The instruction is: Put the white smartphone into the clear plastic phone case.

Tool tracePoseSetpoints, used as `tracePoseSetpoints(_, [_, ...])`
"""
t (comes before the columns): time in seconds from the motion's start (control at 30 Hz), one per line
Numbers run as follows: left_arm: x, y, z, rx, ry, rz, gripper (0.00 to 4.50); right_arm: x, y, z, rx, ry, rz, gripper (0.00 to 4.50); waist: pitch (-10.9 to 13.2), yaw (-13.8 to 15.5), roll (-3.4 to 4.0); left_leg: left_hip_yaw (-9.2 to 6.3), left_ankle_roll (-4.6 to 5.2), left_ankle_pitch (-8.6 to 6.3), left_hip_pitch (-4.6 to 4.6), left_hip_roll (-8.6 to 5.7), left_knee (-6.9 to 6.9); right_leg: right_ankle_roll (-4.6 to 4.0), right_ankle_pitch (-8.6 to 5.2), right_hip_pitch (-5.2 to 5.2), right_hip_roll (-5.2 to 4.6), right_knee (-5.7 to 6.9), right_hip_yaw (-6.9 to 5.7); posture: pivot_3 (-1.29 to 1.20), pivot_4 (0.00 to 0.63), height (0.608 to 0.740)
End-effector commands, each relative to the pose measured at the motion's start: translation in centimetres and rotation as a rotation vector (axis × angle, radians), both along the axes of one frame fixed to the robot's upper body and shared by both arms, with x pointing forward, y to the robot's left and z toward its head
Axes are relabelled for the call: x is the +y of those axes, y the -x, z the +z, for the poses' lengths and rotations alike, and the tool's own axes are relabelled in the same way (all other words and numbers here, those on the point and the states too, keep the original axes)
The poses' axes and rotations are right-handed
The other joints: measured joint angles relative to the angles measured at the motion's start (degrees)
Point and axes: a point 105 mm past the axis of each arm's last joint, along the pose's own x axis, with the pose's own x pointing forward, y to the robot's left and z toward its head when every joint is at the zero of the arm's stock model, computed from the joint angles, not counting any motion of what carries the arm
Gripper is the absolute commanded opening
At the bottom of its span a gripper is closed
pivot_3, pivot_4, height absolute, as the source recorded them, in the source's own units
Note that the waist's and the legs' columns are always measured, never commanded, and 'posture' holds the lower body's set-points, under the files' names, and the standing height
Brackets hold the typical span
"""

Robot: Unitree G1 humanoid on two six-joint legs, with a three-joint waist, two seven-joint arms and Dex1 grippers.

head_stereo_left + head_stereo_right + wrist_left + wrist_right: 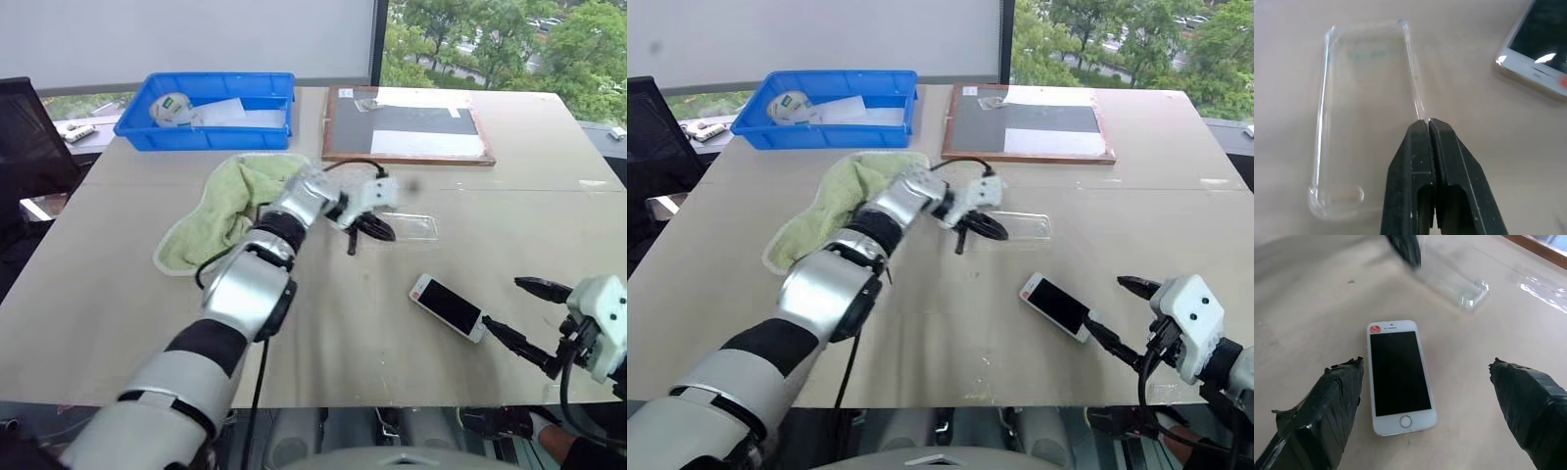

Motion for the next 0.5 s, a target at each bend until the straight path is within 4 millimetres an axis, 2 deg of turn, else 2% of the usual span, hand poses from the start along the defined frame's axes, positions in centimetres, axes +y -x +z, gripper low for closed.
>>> tracePoseSetpoints(0.03, [1.4, 1.3, 1.3, 0.031, 0.069, -0.059, 0.02, 0.8, 0.0, 0.6, -0.034, 0.004, 0.050, 4.48, 0.00, -0.02, 0.01, 0.02, 0.00, 0.00, 0.00, 0.02, -0.01, 0.00, 0.00, 0.00, -0.01, 0.00, 0.02, 0.00, 0.150, 0.740])
tracePoseSetpoints(0.1, [3.2, 2.7, 0.6, 0.049, 0.062, -0.075, 0.02, 1.1, 0.0, 0.5, -0.030, 0.001, 0.068, 4.48, -0.02, -0.22, 0.06, 0.04, 0.00, 0.00, 0.01, 0.08, 0.00, -0.01, 0.00, 0.00, -0.03, 0.00, 0.06, 0.00, 0.150, 0.740])
tracePoseSetpoints(0.2, [4.9, 5.1, -0.2, 0.095, 0.061, -0.064, 0.02, 1.5, 0.0, 0.4, -0.021, -0.001, 0.090, 4.48, -0.01, -0.33, 0.09, 0.08, 0.00, 0.00, 0.06, 0.15, -0.06, -0.01, 0.01, -0.01, -0.04, 0.04, 0.36, 0.00, 0.150, 0.740])
tracePoseSetpoints(0.33, [6.0, 7.5, -0.9, 0.122, 0.057, -0.029, 0.02, 2.0, 0.1, 0.4, -0.011, 0.004, 0.124, 4.48, 0.00, 0.64, 0.10, -0.05, 0.00, 0.01, 0.03, 0.15, 0.03, -0.05, -0.02, 0.01, -0.04, 0.07, 0.24, 0.00, 0.150, 0.740])
tracePoseSetpoints(0.5, [6.3, 8.4, -1.7, 0.084, 0.049, 0.026, 0.02, 2.5, 0.3, 0.3, 0.006, 0.019, 0.159, 4.48, 0.00, 0.69, 0.11, -0.03, 0.00, 0.01, 0.11, 0.11, 0.14, -0.05, -0.02, 0.16, -0.14, 0.04, 0.27, 0.00, 0.150, 0.740])
